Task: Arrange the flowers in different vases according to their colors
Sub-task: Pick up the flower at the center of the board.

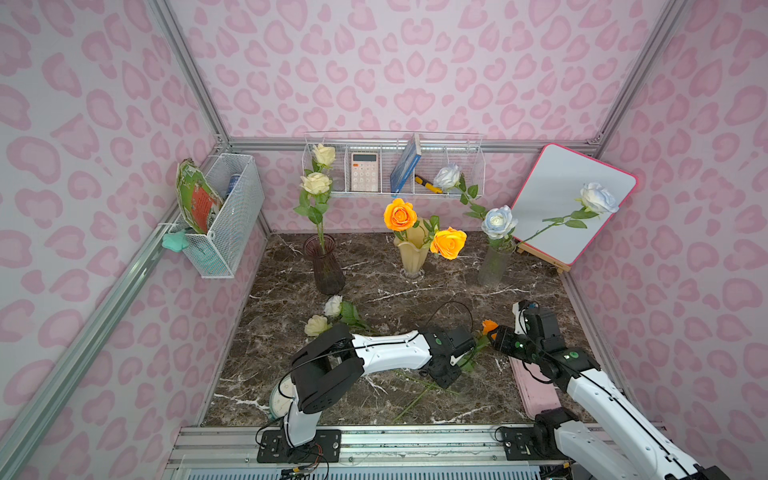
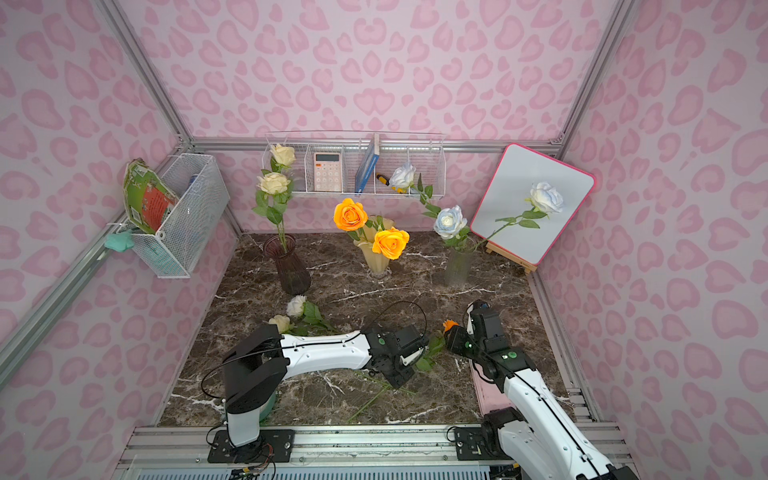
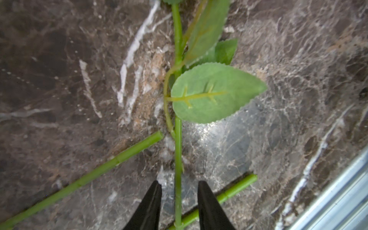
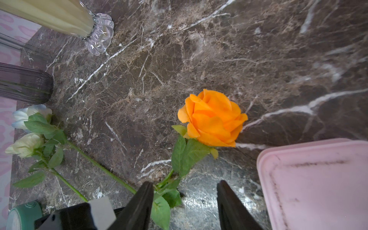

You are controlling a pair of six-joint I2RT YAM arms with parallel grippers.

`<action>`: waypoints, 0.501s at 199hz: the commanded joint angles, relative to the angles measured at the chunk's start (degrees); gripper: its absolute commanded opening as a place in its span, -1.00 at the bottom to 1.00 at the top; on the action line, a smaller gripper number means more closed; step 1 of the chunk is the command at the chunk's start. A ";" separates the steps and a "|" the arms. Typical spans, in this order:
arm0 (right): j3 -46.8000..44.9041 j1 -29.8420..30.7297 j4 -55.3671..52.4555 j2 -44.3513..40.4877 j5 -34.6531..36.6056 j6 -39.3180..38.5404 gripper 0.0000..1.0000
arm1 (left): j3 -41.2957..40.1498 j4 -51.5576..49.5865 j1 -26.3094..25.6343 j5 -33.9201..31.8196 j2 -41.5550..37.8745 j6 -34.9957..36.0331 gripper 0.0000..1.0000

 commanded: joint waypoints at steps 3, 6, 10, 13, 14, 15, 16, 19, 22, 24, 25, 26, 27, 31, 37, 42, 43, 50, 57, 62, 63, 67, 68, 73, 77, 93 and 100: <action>-0.29 0.05 0.93 -0.40 -0.03 -0.78 0.10 | 1.01 -0.12 -0.05 -1.72 0.78 -0.79 -0.27; -0.30 0.06 0.92 -0.49 -0.06 -0.72 0.10 | 1.09 -0.09 -0.01 -1.94 0.88 -0.79 -0.27; -0.29 0.02 0.91 -0.58 -0.07 -0.76 0.10 | 1.28 -0.05 -0.02 -2.11 1.01 -0.73 -0.27; -0.30 -0.04 0.96 -0.71 -0.07 -0.73 0.10 | 1.31 0.02 0.02 -2.22 1.15 -0.74 -0.27; -0.34 -0.04 0.97 -0.74 -0.07 -0.72 0.10 | 1.32 -0.01 0.02 -2.22 1.21 -0.72 -0.28; -0.36 -0.03 1.02 -0.80 -0.07 -0.72 0.10 | 1.33 0.01 -0.02 -2.22 1.23 -0.75 -0.28; -0.37 0.01 1.00 -0.83 -0.03 -0.72 0.10 | 1.33 0.03 -0.04 -2.23 1.29 -0.76 -0.28; -0.38 -0.03 1.03 -0.82 -0.07 -0.74 0.10 | 1.53 0.02 -0.06 -2.34 1.48 -0.70 -0.28; -0.39 0.04 1.05 -0.91 -0.07 -0.77 0.10 | 1.61 0.00 -0.04 -2.43 1.70 -0.72 -0.28; -0.39 0.03 1.07 -0.98 -0.07 -0.75 0.10 | 1.73 -0.04 -0.06 -2.47 1.83 -0.70 -0.28; -0.39 0.00 1.07 -1.00 -0.07 -0.73 0.10 | 1.71 -0.04 -0.02 -2.53 1.90 -0.70 -0.28; -0.39 0.03 1.07 -1.02 -0.07 -0.77 0.10 | 1.74 -0.04 0.00 -2.55 1.93 -0.69 -0.28; -0.39 0.04 1.07 -1.02 -0.12 -0.78 0.10 | 1.80 -0.04 0.01 -2.56 1.99 -0.65 -0.28; -0.39 -0.03 1.07 -1.01 -0.16 -0.83 0.10 | 1.85 -0.02 0.03 -2.72 2.24 -0.66 -0.29; -0.37 -0.01 1.08 -1.07 -0.21 -0.92 0.09 | 1.80 0.17 0.02 -3.01 2.45 -0.69 -0.29; -0.39 0.06 1.09 -1.08 -0.32 -0.90 0.09 | 1.76 0.22 -0.02 -3.14 2.69 -0.71 -0.29; -0.34 0.01 1.12 -1.10 -0.33 -0.94 0.09 | 1.81 0.17 0.00 -3.17 2.72 -0.70 -0.29; -0.38 -0.04 1.14 -1.10 -0.42 -0.98 0.09 | 1.80 0.13 -0.04 -3.36 2.95 -0.69 -0.30; -0.39 0.01 1.16 -1.07 -0.46 -1.07 0.09 | 1.77 0.29 0.01 -3.37 3.09 -0.70 -0.30; -0.39 0.05 1.21 -1.17 -0.44 -1.07 0.09 | 1.69 0.31 0.01 -3.37 3.18 -0.63 -0.30; -0.39 0.01 1.18 -1.19 -0.43 -1.07 0.09 | 1.68 0.35 -0.03 -3.37 3.19 -0.62 -0.30; -0.39 0.03 1.16 -1.21 -0.43 -1.09 0.09 | 1.74 0.43 0.05 -3.45 3.32 -0.67 -0.30; -0.39 0.00 1.20 -1.21 -0.43 -1.08 0.09 | 1.71 0.46 0.03 -3.45 3.34 -0.64 -0.31; -0.39 0.05 1.24 -1.37 -0.43 -1.11 0.09 | 1.77 0.56 0.02 -3.46 3.38 -0.46 -0.32; -0.39 -0.07 1.25 -1.43 -0.39 -1.07 0.09 | 1.84 0.57 0.10 -3.46 3.53 -0.46 -0.33; -0.47 -0.01 1.31 -1.53 -0.38 -1.07 0.09 | 2.28 0.48 0.06 -3.07 3.88 -0.17 -0.47; -0.47 -0.01 1.40 -1.49 -0.46 -1.22 0.09 | 2.57 0.21 0.08 -3.02 3.98 -0.25 -0.50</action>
